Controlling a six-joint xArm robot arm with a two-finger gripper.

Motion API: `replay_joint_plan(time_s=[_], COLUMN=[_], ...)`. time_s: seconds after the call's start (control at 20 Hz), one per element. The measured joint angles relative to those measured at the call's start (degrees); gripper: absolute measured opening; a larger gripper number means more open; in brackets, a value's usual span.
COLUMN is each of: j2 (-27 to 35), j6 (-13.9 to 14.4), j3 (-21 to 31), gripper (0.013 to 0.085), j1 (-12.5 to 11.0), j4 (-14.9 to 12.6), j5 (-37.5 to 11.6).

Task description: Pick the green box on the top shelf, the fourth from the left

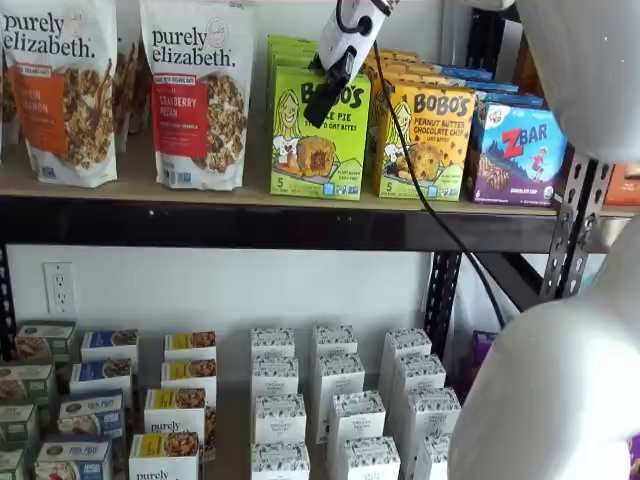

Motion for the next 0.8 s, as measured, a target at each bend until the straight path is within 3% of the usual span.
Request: replay_joint_plan(time_s=[0.15, 0.25, 0.3, 0.4, 0.6, 0.8], j2=[-0.4, -0.7, -0.7, -1.0, -1.3, -1.8], j6=[0.1, 0.2, 0.1, 0.1, 0.3, 0.6], j3=[0.8, 1.5, 1.6, 2.1, 2.5, 3.0], gripper=[0.085, 0.077, 0.077, 0.069, 0.061, 0.061], j1=[0.3, 0.5, 0.6, 0.6, 0.9, 1.2], j4=[-0.3, -0.3, -0.3, -0.1, 0.0, -0.3], j5=[-1.1, -2.2, -2.4, -3.0, -3.8, -4.9])
